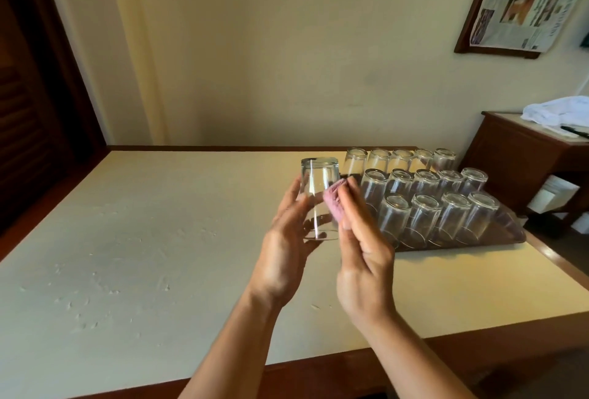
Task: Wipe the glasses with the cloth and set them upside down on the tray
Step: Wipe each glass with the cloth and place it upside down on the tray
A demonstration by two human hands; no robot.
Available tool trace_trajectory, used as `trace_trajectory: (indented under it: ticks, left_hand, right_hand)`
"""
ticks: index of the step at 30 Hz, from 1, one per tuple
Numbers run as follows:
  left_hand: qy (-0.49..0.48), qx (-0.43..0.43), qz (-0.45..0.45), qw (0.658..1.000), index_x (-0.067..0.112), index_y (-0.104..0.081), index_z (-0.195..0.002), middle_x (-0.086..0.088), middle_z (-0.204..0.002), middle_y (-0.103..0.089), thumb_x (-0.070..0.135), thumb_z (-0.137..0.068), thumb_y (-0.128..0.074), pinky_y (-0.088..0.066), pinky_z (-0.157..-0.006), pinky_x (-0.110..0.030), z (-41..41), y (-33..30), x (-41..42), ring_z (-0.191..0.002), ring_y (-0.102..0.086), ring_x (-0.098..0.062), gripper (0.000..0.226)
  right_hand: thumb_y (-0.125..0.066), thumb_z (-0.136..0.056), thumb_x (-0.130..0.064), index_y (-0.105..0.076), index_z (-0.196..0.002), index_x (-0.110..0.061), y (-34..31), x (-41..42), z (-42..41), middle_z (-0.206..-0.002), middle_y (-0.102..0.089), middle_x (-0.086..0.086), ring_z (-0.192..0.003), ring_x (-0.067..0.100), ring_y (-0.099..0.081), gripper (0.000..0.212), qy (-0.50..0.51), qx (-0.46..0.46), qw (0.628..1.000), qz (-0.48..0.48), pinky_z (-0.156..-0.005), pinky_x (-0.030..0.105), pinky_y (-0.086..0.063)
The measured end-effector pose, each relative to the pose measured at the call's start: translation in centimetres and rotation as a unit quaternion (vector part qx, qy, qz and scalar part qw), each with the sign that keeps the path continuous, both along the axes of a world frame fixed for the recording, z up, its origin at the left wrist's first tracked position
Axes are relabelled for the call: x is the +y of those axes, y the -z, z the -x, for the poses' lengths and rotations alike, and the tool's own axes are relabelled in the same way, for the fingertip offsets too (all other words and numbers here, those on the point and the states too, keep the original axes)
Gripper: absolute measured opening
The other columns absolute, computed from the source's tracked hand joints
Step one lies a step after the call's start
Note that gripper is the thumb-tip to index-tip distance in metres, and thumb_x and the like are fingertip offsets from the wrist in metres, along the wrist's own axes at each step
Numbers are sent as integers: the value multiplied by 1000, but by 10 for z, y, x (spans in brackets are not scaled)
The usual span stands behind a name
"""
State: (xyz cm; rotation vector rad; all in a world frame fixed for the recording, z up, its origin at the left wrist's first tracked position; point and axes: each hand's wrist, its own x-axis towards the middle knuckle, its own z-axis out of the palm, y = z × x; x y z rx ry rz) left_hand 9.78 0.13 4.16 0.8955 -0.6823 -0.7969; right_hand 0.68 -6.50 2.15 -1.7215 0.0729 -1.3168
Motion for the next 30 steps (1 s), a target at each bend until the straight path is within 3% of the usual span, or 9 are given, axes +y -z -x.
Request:
trace_trajectory:
  ticks: [4, 7, 12, 16, 19, 22, 24, 28, 30]
  left_hand:
    - [-9, 12, 27, 1000, 31, -47, -152, -14, -137, -67, 27, -95, -64, -52, -103, -52, 9, 0, 2, -113, -65, -39, 59]
    - [-60, 48, 44, 996, 29, -50, -146, -11, -119, -74, 26, -96, -69, -57, -92, -44, 9, -8, 0, -100, -69, -28, 54]
    - [-12, 39, 19, 999, 34, -46, -154, -3, -142, -67, 37, -108, -42, -48, -110, -54, 5, -4, 5, -125, -66, -29, 46]
    - [-53, -15, 38, 998, 33, -39, -155, -6, -133, -70, 22, -96, -71, -54, -94, -47, 14, -3, 2, -105, -69, -29, 68]
    - [-87, 22, 36, 995, 27, -37, -158, -7, -134, -69, 30, -94, -69, -55, -93, -43, 6, -9, -4, -111, -69, -27, 71]
    - [-46, 22, 21, 998, 28, -46, -155, -2, -135, -69, 44, -104, -53, -53, -94, -42, -1, -7, -2, -112, -67, -27, 54]
    - [-32, -2, 15, 999, 31, -46, -155, 0, -139, -68, 38, -99, -58, -49, -96, -43, 4, -1, 1, -111, -65, -26, 58]
    - [-75, -44, 19, 996, 28, -41, -157, 4, -135, -68, 28, -89, -70, -53, -88, -35, 14, 3, 0, -107, -68, -18, 74]
    - [-100, -48, -1, 994, 27, -41, -159, 6, -140, -66, 31, -87, -74, -53, -96, -39, 11, -1, -3, -122, -66, -18, 79]
  right_hand:
    - [-45, -106, -9, -46, -147, -15, -26, -20, -4, -156, -45, 8, -147, 25, -42, 41, 49, 4, 999, 1, -121, 47, -35]
    - [-44, -106, -4, -48, -147, -9, -14, -9, -3, -160, -42, 11, -148, 34, -40, 41, 15, 24, 999, 23, -117, 59, -36]
    - [-43, -103, 6, -48, -144, 0, -4, -1, 3, -161, -37, 18, -143, 31, -47, 42, 9, 28, 998, 51, -114, 58, -42]
    - [-44, -105, 0, -47, -145, -3, -29, -21, -1, -157, -43, 13, -149, 25, -40, 40, 65, 35, 995, 72, -120, 49, -36]
    - [-45, -104, 0, -50, -144, -4, -14, -6, 4, -158, -43, 12, -148, 29, -40, 41, 25, 42, 998, 44, -118, 53, -39]
    - [-44, -103, 1, -51, -142, -5, 0, 5, 11, -158, -44, 11, -146, 26, -44, 41, 14, 27, 999, 10, -117, 43, -41]
    - [-43, -103, 1, -48, -144, -7, -7, -1, 12, -157, -44, 13, -144, 24, -48, 42, -4, 9, 1000, -14, -118, 40, -40]
    - [-44, -105, -6, -51, -144, -17, -22, -22, 5, -155, -48, 7, -147, 20, -43, 41, 65, 23, 998, -5, -122, 44, -35]
    - [-46, -105, -8, -54, -146, -18, -16, -17, 3, -157, -47, 8, -148, 27, -41, 42, 31, 18, 999, -19, -121, 54, -34]
